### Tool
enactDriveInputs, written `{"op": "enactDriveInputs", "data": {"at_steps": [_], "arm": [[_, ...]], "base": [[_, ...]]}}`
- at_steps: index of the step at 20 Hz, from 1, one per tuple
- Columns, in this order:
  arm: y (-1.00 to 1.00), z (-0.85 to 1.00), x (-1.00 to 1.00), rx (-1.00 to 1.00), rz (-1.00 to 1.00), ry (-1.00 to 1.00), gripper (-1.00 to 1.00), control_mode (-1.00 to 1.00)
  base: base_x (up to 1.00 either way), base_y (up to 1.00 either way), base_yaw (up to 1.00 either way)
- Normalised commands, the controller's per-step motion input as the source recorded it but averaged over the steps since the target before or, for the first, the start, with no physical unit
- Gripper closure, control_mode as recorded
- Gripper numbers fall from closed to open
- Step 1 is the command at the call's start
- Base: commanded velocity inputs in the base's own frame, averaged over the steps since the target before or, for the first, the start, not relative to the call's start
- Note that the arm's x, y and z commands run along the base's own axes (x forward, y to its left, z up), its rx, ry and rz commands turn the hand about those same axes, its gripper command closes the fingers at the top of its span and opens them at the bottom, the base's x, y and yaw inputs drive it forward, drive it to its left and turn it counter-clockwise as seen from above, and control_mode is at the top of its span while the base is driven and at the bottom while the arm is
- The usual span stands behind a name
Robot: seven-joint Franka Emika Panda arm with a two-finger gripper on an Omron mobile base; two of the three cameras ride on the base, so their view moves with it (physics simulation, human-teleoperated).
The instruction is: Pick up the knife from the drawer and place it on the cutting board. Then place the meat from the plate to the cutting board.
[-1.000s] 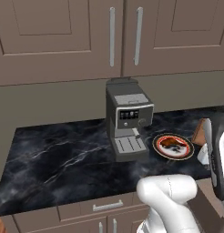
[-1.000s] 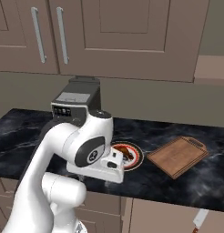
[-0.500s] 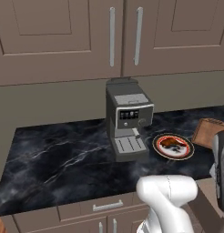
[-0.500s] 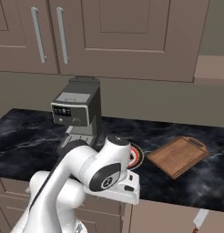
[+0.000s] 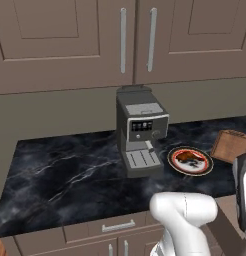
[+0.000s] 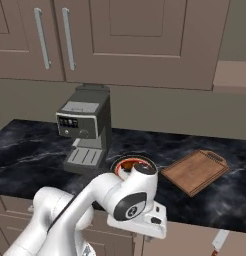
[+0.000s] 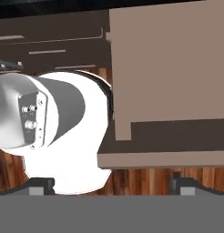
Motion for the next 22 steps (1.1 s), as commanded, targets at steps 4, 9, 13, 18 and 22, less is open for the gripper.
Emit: {"op": "enactDriveInputs", "data": {"at_steps": [4, 9, 13, 18, 22], "arm": [[-0.52, -0.46, 0.18, 0.00, -0.01, 0.10, -1.00, -1.00], [-0.48, -0.34, 0.21, 0.04, 0.00, 0.01, -1.00, -1.00], [-0.50, -0.37, 0.12, 0.06, 0.00, 0.02, -1.00, -1.00], [-0.43, -0.49, 0.05, 0.03, 0.00, 0.04, -1.00, -1.00], [-0.36, -0.45, 0.00, 0.03, 0.00, 0.08, -1.00, -1.00]], "base": [[0.00, 0.00, 0.00], [0.00, 0.00, 0.00], [0.00, 0.00, 0.00], [0.00, 0.00, 0.00], [0.00, 0.00, 0.00]]}}
